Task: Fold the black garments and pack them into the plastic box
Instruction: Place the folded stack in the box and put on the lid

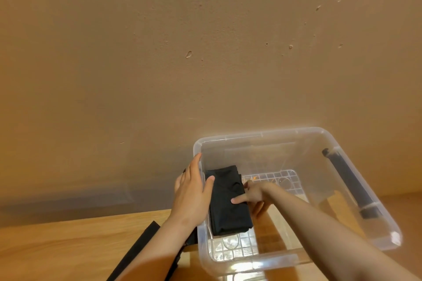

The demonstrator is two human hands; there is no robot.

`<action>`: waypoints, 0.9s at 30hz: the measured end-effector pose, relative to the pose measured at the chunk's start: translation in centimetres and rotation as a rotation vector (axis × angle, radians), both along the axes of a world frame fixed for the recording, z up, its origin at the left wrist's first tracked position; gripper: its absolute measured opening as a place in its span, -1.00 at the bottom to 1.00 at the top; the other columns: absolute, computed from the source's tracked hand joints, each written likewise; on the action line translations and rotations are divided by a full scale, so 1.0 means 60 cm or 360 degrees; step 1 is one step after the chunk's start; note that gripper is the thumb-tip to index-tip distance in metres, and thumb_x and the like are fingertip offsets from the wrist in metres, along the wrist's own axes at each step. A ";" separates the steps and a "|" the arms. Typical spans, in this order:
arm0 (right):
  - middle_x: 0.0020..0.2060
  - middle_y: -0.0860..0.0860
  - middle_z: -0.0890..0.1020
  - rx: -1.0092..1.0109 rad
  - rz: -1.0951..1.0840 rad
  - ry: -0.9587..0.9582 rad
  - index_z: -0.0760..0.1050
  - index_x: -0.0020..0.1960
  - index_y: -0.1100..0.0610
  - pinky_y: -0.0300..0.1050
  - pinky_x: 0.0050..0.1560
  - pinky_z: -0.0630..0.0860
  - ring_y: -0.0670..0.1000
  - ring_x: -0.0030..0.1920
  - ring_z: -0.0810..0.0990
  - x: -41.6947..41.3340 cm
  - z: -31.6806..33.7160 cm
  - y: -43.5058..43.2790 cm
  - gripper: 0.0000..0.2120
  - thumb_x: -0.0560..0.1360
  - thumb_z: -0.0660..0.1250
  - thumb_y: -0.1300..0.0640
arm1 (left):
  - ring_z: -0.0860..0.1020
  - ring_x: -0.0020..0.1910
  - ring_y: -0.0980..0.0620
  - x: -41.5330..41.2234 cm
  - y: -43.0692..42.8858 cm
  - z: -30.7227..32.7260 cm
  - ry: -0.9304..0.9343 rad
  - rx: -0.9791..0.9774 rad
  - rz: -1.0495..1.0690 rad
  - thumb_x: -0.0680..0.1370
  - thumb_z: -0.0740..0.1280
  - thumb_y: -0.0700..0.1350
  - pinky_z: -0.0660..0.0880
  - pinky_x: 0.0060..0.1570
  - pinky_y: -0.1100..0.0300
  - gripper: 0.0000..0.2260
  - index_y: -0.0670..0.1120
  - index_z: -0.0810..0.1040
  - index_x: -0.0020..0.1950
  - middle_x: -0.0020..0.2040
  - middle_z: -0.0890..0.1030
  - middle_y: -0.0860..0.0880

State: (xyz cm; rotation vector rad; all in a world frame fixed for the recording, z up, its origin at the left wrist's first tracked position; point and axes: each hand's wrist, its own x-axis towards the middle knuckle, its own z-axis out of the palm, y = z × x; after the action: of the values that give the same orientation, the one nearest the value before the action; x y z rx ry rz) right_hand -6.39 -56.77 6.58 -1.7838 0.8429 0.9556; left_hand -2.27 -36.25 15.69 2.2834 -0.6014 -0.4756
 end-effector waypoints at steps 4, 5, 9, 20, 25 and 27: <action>0.33 0.16 0.45 0.0129 -0.0003 -0.0041 0.20 0.46 0.13 0.02 0.12 0.57 0.18 0.24 0.53 -0.007 0.002 0.028 -0.36 0.51 0.40 0.01 | 0.11 0.51 0.01 -0.001 0.002 0.000 0.0016 -0.0027 0.0016 0.67 0.11 0.01 0.06 0.51 0.07 -0.47 0.13 -0.09 0.57 0.56 0.17 0.07; 0.33 0.16 0.45 0.0106 0.0008 -0.0055 0.18 0.48 0.11 0.01 0.12 0.57 0.18 0.24 0.53 -0.007 0.005 0.035 -0.35 0.51 0.39 -0.01 | 0.11 0.50 0.02 -0.001 0.003 0.001 0.0010 -0.0035 0.0012 0.67 0.11 0.00 0.06 0.51 0.05 -0.47 0.13 -0.09 0.57 0.55 0.18 0.06; 0.37 0.22 0.41 -0.0116 0.0039 0.0017 0.00 0.54 0.02 0.06 0.14 0.57 0.21 0.19 0.56 -0.017 0.035 0.032 -0.24 0.52 0.36 -0.08 | 0.11 0.51 -0.01 0.000 0.004 -0.003 0.0035 -0.0104 0.0007 0.67 0.13 -0.02 0.05 0.52 0.03 -0.47 0.13 -0.07 0.57 0.55 0.19 0.06; 0.45 -0.07 0.29 -0.0894 0.0310 -0.1392 0.17 0.51 -0.01 -0.16 0.43 0.18 -0.08 0.46 0.18 -0.100 0.217 0.187 -0.45 0.58 0.26 -0.03 | 0.12 0.54 0.09 -0.036 0.110 -0.010 0.0097 -0.0420 0.0260 0.64 0.18 0.05 0.17 0.49 0.01 -0.42 0.14 -0.04 0.58 0.58 0.12 0.09; 0.47 -0.13 0.23 -0.0943 0.0329 -0.1690 0.21 0.49 -0.05 -0.29 0.40 0.01 -0.15 0.49 0.08 -0.128 0.232 0.308 -0.50 0.59 0.24 0.00 | 0.19 0.51 0.05 -0.059 0.231 -0.039 0.0048 -0.0258 0.0381 0.65 0.19 0.00 0.22 0.43 0.09 -0.47 0.05 0.08 0.58 0.55 0.19 0.05; 0.47 -0.16 0.22 -0.0840 0.0320 -0.1730 0.22 0.49 -0.06 -0.34 0.39 0.00 -0.19 0.49 0.06 -0.130 0.219 0.368 -0.52 0.60 0.24 0.01 | 0.20 0.51 0.03 -0.056 0.281 -0.058 0.0104 -0.0203 0.0428 0.65 0.19 0.00 0.23 0.45 0.05 -0.49 0.03 0.11 0.57 0.55 0.21 0.02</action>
State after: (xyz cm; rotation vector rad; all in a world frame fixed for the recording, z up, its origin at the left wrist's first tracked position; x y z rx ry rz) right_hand -14.21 -34.68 19.70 -2.4437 0.1944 -0.2448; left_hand -5.64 -19.37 12.19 2.1762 -0.2773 -0.3679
